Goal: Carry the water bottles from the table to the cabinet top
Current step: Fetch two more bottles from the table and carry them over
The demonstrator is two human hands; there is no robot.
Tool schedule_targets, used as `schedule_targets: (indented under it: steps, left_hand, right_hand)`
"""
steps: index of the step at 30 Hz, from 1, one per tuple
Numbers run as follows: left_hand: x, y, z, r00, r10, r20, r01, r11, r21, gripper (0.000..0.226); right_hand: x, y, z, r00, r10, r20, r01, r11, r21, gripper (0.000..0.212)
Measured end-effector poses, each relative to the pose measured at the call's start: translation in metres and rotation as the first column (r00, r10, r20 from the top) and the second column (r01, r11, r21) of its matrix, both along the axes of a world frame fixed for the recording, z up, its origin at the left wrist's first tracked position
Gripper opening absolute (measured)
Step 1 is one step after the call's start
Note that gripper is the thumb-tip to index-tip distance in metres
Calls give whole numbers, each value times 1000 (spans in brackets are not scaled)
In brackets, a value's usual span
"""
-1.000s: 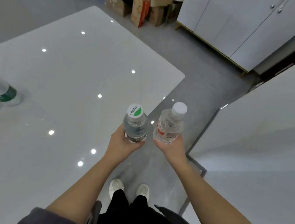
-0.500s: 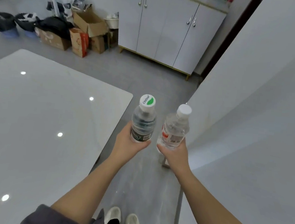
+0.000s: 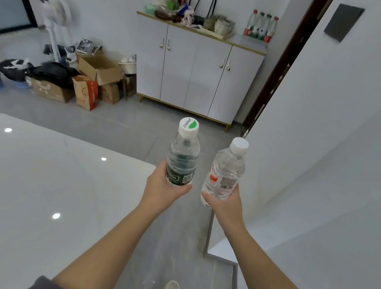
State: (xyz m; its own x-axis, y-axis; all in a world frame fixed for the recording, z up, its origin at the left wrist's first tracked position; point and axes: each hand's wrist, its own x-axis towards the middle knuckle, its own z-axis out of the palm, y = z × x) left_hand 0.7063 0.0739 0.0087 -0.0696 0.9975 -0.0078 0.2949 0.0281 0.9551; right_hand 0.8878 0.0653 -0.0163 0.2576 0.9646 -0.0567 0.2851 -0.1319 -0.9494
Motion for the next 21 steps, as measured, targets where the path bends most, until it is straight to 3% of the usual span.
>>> schedule_targets:
  steps: [21]
  left_hand:
    - [72, 218, 16, 999, 11, 33, -11, 1000, -3, 52]
  right_hand:
    - [68, 223, 10, 1000, 16, 4, -16, 1000, 25, 66]
